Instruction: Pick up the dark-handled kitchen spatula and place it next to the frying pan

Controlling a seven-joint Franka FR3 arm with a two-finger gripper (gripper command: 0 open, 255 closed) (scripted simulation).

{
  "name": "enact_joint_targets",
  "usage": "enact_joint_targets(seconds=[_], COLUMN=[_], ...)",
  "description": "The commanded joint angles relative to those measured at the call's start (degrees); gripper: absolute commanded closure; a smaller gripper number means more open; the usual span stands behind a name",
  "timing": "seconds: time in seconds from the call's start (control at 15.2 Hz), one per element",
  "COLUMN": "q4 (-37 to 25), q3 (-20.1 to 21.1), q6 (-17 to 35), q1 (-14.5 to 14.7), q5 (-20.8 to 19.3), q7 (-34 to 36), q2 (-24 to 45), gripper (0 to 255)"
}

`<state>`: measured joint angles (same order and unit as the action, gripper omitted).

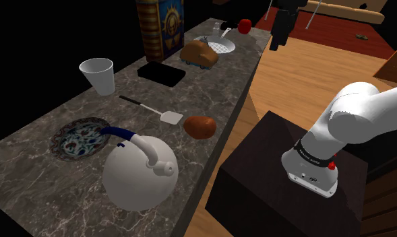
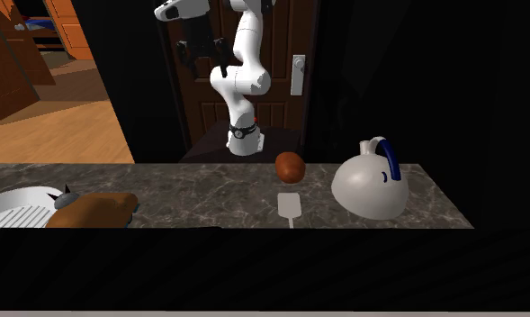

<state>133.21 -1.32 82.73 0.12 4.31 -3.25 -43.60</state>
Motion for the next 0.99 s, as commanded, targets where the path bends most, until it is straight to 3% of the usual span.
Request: enact_joint_targets(seconds=[0.0,0.92], q4=[0.0,-1.6], q3=[0.0,11.0], q6=[0.0,23.0], q1=[0.0,4.5], q5=[0.0,3.9], q7=[0.0,7.0], q2=[0.0,19.7], gripper=[0,0])
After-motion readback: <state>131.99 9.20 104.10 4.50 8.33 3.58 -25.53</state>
